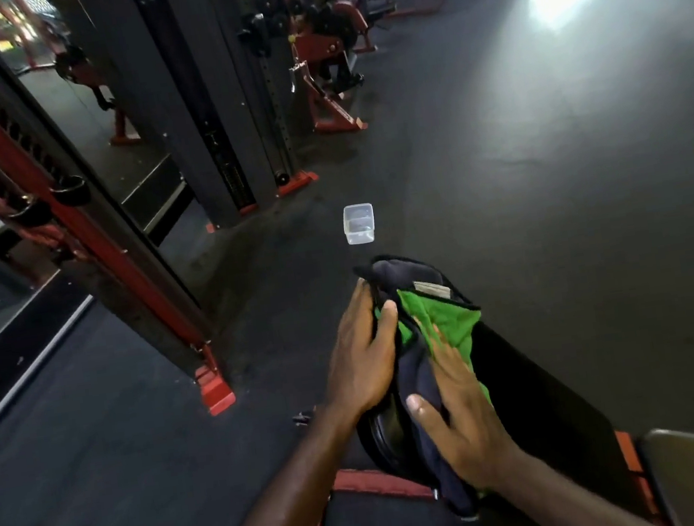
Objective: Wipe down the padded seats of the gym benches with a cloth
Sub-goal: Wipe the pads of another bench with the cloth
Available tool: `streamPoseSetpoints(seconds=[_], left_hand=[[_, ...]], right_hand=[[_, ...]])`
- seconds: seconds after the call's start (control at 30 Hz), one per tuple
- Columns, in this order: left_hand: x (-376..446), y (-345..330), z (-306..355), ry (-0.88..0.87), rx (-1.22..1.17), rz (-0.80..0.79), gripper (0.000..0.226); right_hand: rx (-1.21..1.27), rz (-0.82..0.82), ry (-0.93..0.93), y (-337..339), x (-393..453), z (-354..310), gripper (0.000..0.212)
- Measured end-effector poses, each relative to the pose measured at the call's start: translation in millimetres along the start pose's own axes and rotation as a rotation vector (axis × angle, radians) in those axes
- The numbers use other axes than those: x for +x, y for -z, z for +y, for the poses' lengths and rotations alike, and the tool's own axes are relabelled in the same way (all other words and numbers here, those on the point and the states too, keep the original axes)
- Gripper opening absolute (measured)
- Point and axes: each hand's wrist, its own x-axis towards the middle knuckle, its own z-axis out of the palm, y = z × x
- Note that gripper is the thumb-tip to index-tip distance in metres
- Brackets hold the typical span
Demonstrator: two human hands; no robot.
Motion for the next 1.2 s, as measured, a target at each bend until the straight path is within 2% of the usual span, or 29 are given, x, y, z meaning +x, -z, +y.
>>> streamPoseSetpoints(seconds=[0.07,0.17,0.2,0.3,0.33,0.37,0.43,0.5,0.53,0.6,0.67,0.7,0.77,0.8,0.83,0.87,0.97,1.0,1.03,1.13,1.17,1.2], left_hand=[[-7.9,-0.6,-1.5,-0.037,0.147,-0.053,0.062],[-23.7,-0.2,-3.3,-0.093,0.24,-0.076,0.068],[-27.2,0.9,-3.9,-0.105,0.256,-0.078,0.069],[-28.3,-0.8,-5.3,-0.124,0.268,-0.072,0.068],[-28.0,-0.6,-5.8,-0.125,0.259,-0.068,0.068],[-28.2,-0.3,-4.7,-0.121,0.247,-0.07,0.068],[-28.5,-0.6,-4.1,-0.114,0.233,-0.068,0.068],[-28.6,-0.5,-3.5,-0.108,0.229,-0.073,0.068],[-27.8,-0.4,-4.1,-0.111,0.235,-0.067,0.068],[-26.0,-1.2,-5.0,-0.113,0.24,-0.069,0.069],[-24.7,-1.3,-5.4,-0.109,0.234,-0.08,0.075],[-24.5,-1.6,-5.3,-0.108,0.237,-0.086,0.077],[-25.8,-1.9,-3.2,-0.107,0.243,-0.089,0.079],[-26.8,-1.1,-2.6,-0.1,0.252,-0.09,0.08],[-26.3,-1.0,-2.2,-0.099,0.26,-0.09,0.08],[-26.3,-0.8,-2.2,-0.1,0.267,-0.09,0.08],[-27.7,-1.9,-3.5,-0.093,0.252,-0.088,0.077],[-28.0,-2.1,-2.3,-0.091,0.241,-0.087,0.076],[-28.7,-2.5,-1.8,-0.092,0.23,-0.086,0.075],[-28.9,-1.1,-2.0,-0.084,0.232,-0.083,0.071],[-28.5,-0.8,-2.2,-0.085,0.223,-0.076,0.071],[-28.9,-0.6,-1.5,-0.087,0.21,-0.072,0.072]], right_hand=[[0.017,-0.002,-0.087,5.8,1.9,20.1,0.061],[0.04,0.073,-0.42,-7.8,6.1,21.6,0.064],[0.033,0.074,-0.439,-12.0,1.2,12.6,0.066],[0.023,0.025,-0.203,-6.1,-18.3,14.8,0.058],[0.031,0.009,-0.186,0.8,-18.4,24.1,0.057],[0.037,0.015,-0.219,3.7,-17.9,38.9,0.058],[0.04,0.077,-0.425,1.8,-13.7,55.1,0.071],[0.018,0.094,-0.592,-7.8,-9.1,38.9,0.079],[-0.002,0.094,-0.578,-10.4,-9.2,23.8,0.075],[-0.047,0.093,-0.307,-3.8,-14.4,3.1,0.066],[-0.033,0.004,-0.077,9.6,-14.6,12.1,0.061],[-0.013,-0.014,-0.078,11.9,-13.9,23.3,0.06],[0.066,0.073,-0.348,8.3,-8.8,36.0,0.061],[0.081,0.113,-0.513,4.0,-5.3,33.3,0.068],[0.059,0.117,-0.595,-1.4,-5.0,25.8,0.077],[0.03,0.104,-0.553,-4.3,-9.6,17.1,0.077],[-0.029,0.023,-0.121,4.9,-31.1,15.5,0.06],[-0.019,-0.005,-0.09,11.4,-34.6,25.3,0.058],[0.009,0.005,-0.153,12.0,-37.0,37.0,0.058],[0.091,0.139,-0.551,-2.1,-32.3,33.5,0.059],[0.049,0.129,-0.546,-6.2,-33.0,19.1,0.058],[0.008,0.102,-0.424,-6.2,-35.2,3.5,0.058]])
